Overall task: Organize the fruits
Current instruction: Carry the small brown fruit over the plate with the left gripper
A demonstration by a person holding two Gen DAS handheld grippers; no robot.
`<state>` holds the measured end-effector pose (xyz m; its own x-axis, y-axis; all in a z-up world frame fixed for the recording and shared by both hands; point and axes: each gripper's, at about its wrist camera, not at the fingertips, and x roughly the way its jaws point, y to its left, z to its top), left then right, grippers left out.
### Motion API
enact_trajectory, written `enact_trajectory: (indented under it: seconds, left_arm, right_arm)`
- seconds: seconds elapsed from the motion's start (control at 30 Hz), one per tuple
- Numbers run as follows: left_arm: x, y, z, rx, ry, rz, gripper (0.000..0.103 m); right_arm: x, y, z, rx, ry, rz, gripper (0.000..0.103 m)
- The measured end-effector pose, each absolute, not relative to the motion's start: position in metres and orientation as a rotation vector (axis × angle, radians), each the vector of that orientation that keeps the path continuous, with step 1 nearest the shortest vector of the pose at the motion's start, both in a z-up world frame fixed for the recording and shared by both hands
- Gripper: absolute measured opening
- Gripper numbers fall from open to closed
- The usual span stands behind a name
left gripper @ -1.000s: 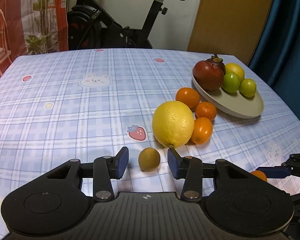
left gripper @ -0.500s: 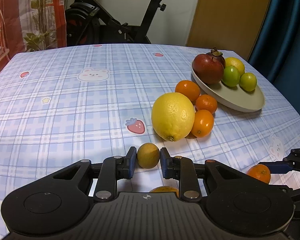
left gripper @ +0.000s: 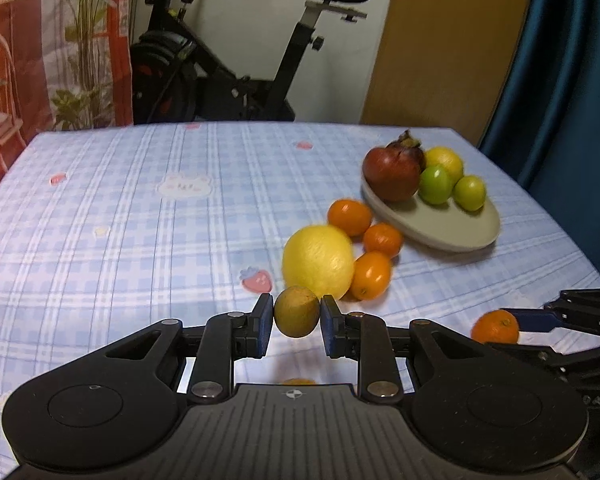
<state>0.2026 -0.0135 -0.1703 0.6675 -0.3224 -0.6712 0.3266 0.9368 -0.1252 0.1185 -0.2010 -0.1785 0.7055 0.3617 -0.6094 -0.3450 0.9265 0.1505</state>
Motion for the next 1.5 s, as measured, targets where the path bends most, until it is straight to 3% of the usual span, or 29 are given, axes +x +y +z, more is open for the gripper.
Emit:
enact_trajectory:
  seconds: [0.53,1.0,1.5]
  left_arm:
    - [0.229,-0.082,-0.108,0.075,0.624,-0.457,0.027]
    - [0.288,-0.154,-0.151,0.131,0.731,-0.531,0.027]
    - [0.321,-0.155,-0.19,0.124,0.848,-0.512,0.027]
  right_arm:
    - [0.165,-0.241,-0.122,0.011,0.493,0.326,0.042]
    - [0.222,-0.296,-0.154,0.07,0.527,0.263,0.042]
    - [0.257,-0.284,-0.189,0.012,0.602,0.335,0.042]
